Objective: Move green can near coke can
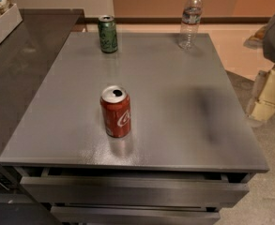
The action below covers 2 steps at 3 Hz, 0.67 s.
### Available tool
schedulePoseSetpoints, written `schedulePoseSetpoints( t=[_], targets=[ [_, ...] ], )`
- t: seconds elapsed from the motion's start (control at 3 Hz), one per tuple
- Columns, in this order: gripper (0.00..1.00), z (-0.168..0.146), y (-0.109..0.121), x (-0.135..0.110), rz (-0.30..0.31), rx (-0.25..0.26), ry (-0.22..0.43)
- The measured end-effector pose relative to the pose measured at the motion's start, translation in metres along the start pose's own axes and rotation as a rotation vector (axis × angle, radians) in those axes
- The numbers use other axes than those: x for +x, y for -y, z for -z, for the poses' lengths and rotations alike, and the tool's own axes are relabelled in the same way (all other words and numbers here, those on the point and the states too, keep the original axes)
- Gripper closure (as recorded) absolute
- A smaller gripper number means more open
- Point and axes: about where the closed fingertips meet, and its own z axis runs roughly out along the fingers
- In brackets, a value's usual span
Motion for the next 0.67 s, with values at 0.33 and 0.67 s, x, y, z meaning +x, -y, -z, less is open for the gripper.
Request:
schedulePoseSetpoints(
  t=[0.33,0.67],
  targets=[
    [0.0,-0.001,0.001,-0.001,-0.005,0.002,0.007],
    [0.0,-0.007,0.013,-0.007,-0.051,0.015,0.067]
  ],
)
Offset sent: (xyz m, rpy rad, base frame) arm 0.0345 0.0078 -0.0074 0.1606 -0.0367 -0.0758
